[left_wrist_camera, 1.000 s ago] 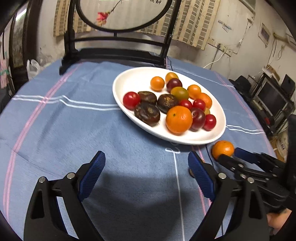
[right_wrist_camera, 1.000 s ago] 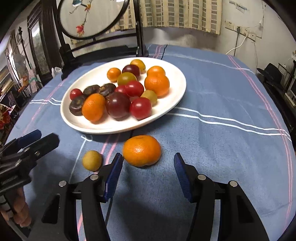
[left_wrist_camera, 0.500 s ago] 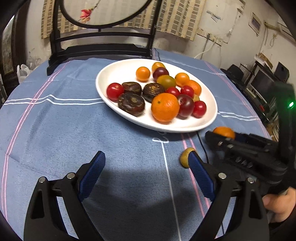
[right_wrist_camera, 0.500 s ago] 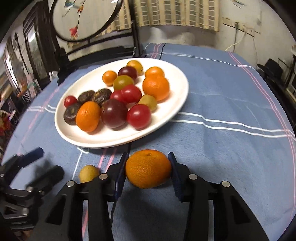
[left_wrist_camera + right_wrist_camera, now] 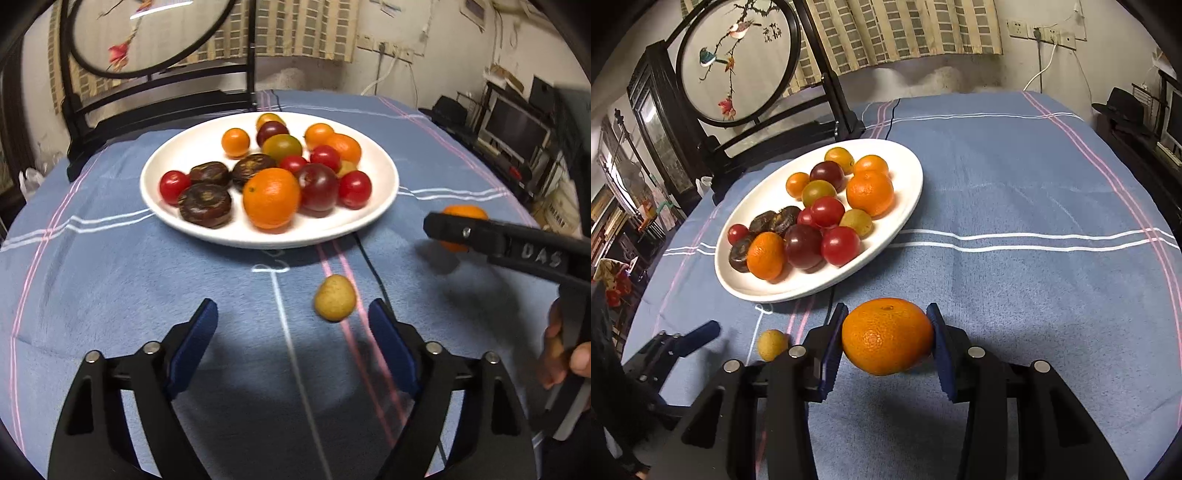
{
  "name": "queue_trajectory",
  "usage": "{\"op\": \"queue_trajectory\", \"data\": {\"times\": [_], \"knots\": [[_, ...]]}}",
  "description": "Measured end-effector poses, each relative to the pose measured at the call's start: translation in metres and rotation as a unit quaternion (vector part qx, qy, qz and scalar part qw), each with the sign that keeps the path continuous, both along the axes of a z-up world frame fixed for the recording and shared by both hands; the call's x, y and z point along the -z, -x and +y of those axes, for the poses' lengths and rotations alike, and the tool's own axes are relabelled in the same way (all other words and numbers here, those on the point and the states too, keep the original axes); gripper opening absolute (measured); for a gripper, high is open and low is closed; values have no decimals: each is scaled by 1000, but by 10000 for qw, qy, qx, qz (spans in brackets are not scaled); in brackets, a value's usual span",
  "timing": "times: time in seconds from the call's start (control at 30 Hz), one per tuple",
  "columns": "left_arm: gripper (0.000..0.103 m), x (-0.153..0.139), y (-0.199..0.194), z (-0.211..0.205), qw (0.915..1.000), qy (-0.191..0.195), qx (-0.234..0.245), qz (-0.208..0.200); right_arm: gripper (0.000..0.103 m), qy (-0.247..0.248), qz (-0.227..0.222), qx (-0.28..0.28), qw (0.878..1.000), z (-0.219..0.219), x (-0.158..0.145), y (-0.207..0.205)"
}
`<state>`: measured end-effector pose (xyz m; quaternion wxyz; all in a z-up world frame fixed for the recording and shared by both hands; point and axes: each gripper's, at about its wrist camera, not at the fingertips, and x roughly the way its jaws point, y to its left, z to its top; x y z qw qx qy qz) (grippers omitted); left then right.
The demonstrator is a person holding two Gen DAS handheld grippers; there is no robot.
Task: Organize fruits
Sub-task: 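Place a yellow-green fruit on the plate with the left tool while the right tool places a mandarin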
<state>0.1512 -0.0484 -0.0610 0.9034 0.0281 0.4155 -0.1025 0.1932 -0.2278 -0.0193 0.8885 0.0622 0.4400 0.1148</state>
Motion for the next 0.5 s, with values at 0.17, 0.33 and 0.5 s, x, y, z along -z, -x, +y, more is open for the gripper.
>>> {"op": "queue_trajectory", "data": {"times": [0.17, 0.33, 0.5], "knots": [[55, 11, -14, -22, 9993, -243, 202, 217, 44, -45, -102, -51, 9999, 2, -7, 5], [25, 9, -22, -25, 9993, -241, 241, 167, 44, -45, -49, -90, 9999, 4, -5, 4], [24, 0, -15, -16, 9995, -188, 203, 135, 44, -44, -119, -72, 9999, 4, -5, 5]]}}
